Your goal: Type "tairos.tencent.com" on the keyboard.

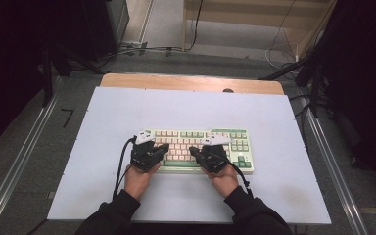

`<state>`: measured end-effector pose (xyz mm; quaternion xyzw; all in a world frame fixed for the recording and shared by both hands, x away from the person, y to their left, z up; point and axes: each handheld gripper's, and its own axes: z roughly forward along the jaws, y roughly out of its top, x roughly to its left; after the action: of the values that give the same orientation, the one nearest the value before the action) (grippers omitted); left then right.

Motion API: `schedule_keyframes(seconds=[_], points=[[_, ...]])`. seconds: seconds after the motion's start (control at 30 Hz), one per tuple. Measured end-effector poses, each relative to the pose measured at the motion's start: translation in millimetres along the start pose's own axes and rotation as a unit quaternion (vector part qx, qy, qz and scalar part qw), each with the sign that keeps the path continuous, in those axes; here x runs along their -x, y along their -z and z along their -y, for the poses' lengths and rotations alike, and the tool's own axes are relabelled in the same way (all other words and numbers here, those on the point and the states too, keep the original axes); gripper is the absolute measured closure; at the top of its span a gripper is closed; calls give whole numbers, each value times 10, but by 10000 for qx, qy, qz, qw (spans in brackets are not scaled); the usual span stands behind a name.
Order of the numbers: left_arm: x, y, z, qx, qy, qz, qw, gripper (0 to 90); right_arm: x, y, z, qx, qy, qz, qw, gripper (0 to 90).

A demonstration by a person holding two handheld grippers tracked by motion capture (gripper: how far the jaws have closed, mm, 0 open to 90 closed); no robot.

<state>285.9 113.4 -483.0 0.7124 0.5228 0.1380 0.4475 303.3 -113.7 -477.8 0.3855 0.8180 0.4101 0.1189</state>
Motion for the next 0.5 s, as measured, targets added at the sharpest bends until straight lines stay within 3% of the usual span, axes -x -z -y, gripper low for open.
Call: schedule_keyframes(seconds=[0.5], points=[[-79,-99,-46,-7,112,-232,9997,900,-13,-25,8,-51,19,-7,10000,877]])
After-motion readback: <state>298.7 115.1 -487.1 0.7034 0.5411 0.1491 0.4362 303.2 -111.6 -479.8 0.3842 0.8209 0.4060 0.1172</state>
